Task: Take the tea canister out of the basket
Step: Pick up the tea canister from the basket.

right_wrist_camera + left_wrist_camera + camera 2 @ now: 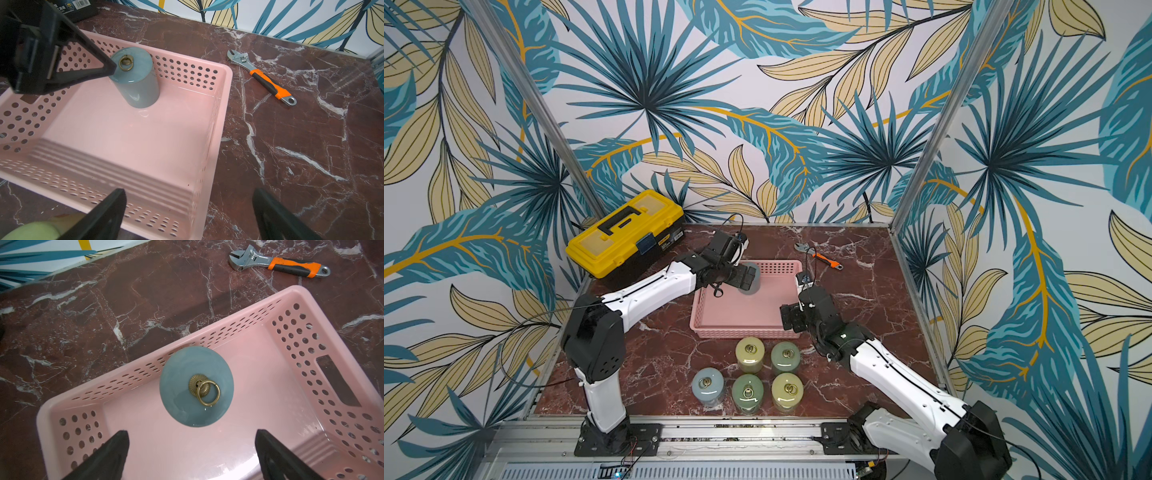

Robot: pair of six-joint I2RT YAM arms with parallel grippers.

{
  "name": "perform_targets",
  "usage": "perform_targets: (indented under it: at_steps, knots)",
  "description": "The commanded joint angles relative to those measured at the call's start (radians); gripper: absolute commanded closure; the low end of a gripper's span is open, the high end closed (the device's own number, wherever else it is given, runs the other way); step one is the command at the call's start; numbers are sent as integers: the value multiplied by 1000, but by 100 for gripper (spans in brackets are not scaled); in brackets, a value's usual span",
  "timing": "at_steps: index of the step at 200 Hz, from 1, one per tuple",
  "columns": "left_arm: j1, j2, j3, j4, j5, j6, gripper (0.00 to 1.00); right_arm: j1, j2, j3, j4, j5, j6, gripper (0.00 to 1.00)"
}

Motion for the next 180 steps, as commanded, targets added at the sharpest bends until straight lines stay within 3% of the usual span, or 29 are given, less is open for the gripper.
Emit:
perform_targets:
  at_steps: [1, 180]
  knots:
    - [-5, 39, 77, -36, -39, 12, 0, -3, 11, -19, 12, 11, -11, 1]
    - [-6, 225, 208, -3, -38, 27, 0, -5, 40, -14, 11, 18, -19, 1]
